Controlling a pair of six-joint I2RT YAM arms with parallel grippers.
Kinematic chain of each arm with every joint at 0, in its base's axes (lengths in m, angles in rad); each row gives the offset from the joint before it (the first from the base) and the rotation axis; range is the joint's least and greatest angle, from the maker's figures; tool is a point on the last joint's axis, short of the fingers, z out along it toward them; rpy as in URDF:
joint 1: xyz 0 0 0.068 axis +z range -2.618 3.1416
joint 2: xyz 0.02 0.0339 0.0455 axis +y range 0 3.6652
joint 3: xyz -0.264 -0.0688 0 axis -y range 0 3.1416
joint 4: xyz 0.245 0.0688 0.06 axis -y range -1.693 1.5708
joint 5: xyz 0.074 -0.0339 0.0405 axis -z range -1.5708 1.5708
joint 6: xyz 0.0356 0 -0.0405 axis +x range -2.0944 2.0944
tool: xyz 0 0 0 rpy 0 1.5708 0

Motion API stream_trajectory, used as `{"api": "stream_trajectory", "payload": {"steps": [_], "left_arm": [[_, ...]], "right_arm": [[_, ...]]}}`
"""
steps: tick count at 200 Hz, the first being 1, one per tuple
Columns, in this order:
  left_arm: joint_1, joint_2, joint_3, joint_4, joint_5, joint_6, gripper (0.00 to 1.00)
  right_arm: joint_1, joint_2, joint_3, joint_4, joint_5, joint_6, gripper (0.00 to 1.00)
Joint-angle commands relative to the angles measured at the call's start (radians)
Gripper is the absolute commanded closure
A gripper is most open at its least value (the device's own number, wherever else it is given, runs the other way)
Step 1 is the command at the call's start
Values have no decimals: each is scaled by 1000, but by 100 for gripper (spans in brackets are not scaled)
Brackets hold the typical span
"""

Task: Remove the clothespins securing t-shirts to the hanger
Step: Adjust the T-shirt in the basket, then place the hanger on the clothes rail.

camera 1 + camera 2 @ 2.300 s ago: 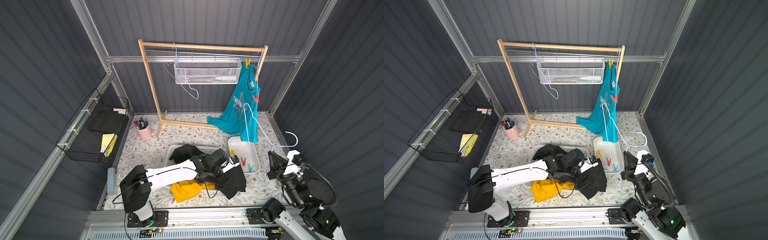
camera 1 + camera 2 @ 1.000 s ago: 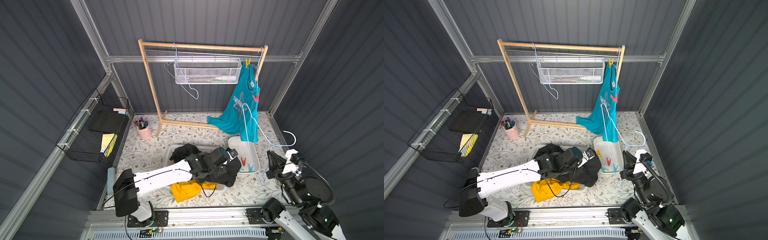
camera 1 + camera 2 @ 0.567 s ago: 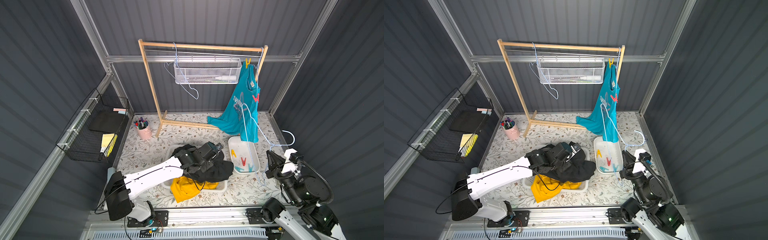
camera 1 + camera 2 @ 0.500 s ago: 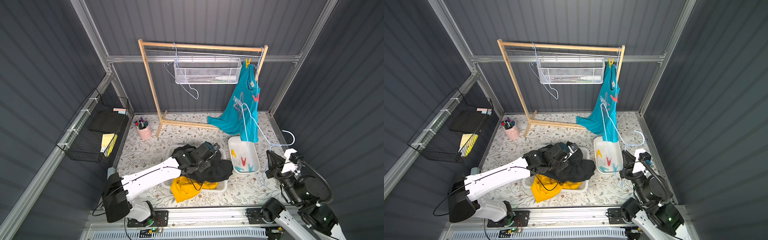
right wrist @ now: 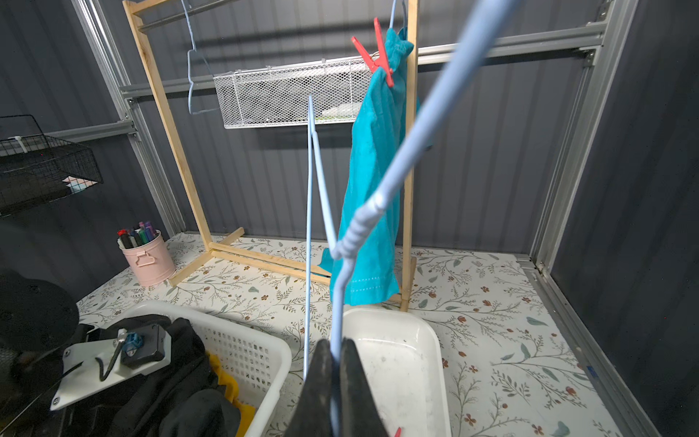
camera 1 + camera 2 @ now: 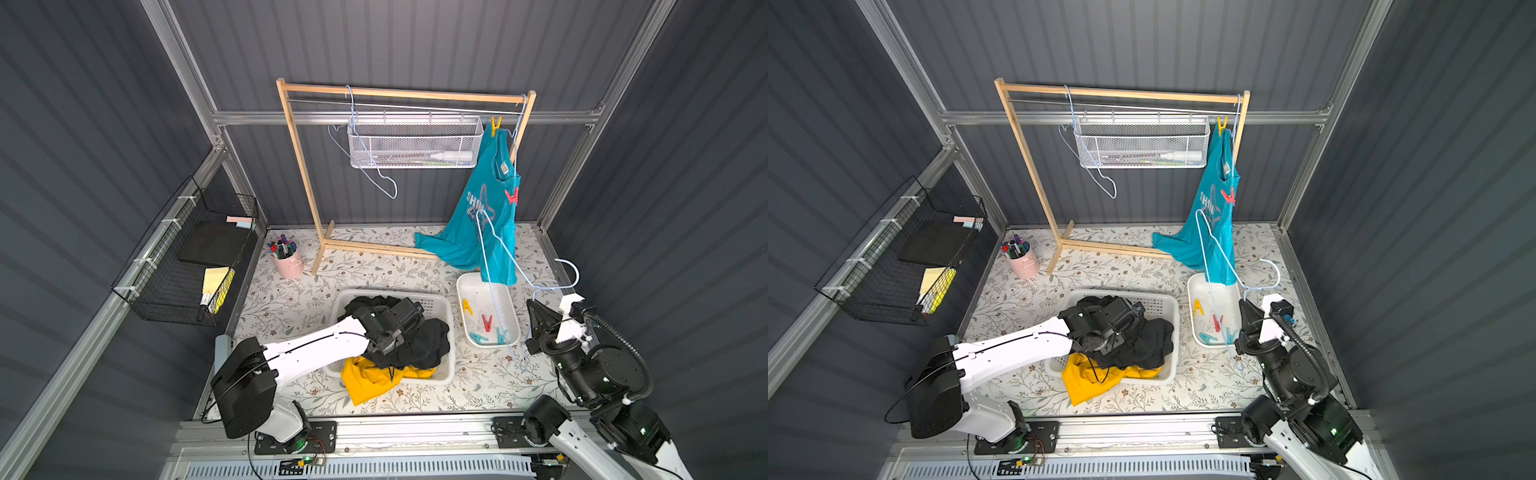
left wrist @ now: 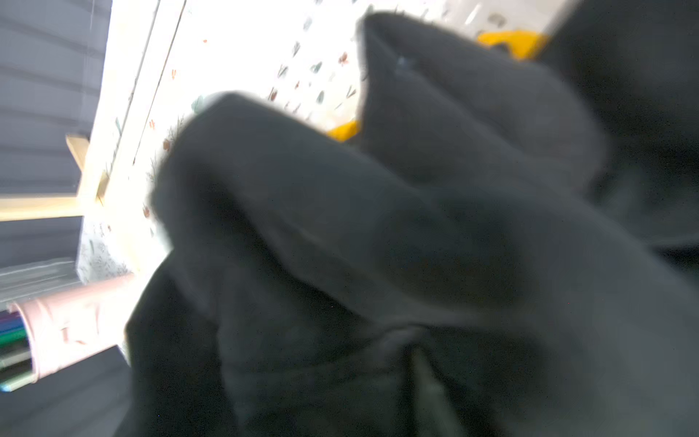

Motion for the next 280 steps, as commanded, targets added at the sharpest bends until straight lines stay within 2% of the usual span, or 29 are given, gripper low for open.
{"api": "stream_trajectory", "payload": {"steps": [1, 7, 24, 29, 87, 114, 137, 161, 208, 230, 246, 280], "left_arm": [[6, -16, 7, -34, 12, 9, 24], [6, -21, 15, -34, 24, 12, 22], [6, -26, 69, -44, 54, 4, 2], [6, -26, 89, -40, 53, -10, 1], [6, -133, 117, -31, 117, -31, 0], [6, -201, 126, 9, 121, 6, 0], [-9, -242, 125, 77, 186, -19, 0], [-91, -219, 99, 179, 303, -34, 0], [-105, -170, 93, 326, 521, -125, 0], [-106, -175, 52, 477, 640, -208, 0], [-106, -173, 23, 580, 702, -278, 6], [-109, -175, -60, 778, 719, -410, 17]], "right_arm": [[-3, 18, -2, 52, -33, 12, 100], [-3, 26, -1, 55, -42, 12, 100], [-3, 47, 5, 59, -64, 28, 100], [-4, 53, 7, 62, -73, 29, 100], [-3, 156, 8, 145, -116, 66, 100], [-3, 228, 32, 178, -131, 79, 100], [-3, 282, 40, 221, -135, 88, 100], [-3, 341, 49, 285, -126, 126, 100], [-3, 418, 71, 355, -106, 168, 100], [-3, 433, 68, 381, -86, 183, 100], [-2, 438, 66, 392, -64, 192, 100], [-3, 428, 59, 415, -20, 203, 100]]}}
